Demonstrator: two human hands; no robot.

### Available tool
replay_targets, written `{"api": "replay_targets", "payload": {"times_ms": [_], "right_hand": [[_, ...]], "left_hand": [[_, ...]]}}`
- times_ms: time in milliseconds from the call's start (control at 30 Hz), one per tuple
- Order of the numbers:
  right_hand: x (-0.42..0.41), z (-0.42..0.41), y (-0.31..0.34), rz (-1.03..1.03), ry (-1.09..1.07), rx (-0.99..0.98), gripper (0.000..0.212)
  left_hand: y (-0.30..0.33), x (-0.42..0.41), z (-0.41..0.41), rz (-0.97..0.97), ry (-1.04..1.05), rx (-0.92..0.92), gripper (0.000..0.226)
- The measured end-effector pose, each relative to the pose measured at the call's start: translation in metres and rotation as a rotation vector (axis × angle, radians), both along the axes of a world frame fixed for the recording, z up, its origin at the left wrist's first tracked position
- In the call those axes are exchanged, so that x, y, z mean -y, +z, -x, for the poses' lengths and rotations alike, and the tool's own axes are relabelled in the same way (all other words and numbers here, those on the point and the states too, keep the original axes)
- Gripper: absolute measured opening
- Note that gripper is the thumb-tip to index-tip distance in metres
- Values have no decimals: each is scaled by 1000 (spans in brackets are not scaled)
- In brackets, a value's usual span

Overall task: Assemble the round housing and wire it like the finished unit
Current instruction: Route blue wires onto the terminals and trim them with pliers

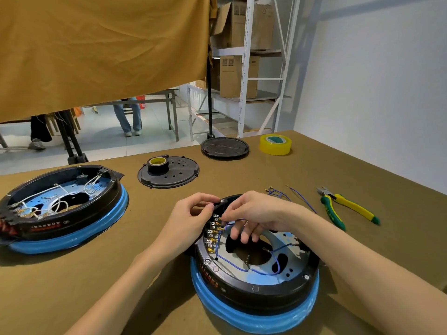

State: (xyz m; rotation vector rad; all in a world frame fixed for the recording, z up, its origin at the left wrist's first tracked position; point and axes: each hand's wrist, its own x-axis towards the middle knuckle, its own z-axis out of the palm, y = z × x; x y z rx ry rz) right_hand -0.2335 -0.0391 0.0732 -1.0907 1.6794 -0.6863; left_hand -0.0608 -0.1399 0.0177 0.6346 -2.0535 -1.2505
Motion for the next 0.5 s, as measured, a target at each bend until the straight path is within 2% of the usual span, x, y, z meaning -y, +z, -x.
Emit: {"api": "replay_targets", "payload": {"times_ms": [200, 300, 367, 433, 500], "right_hand": [[2, 2, -6, -40, -13, 63, 18], [2, 3, -9, -33, -7, 72, 17], [2, 4, -10, -23, -5, 72, 16], [2, 3, -12, -8, -2, 75, 15], [1, 3, -13, 6, 2, 81, 15]], "left_hand": [[-5, 2, 2, -7, 69, 99, 17], [-2, -2, 0, -39, 34, 160, 33], [5, -4, -2, 73, 101, 288, 43], [14, -3, -5, 282, 258, 408, 37], [24, -3, -9, 357, 345, 430, 34]]}}
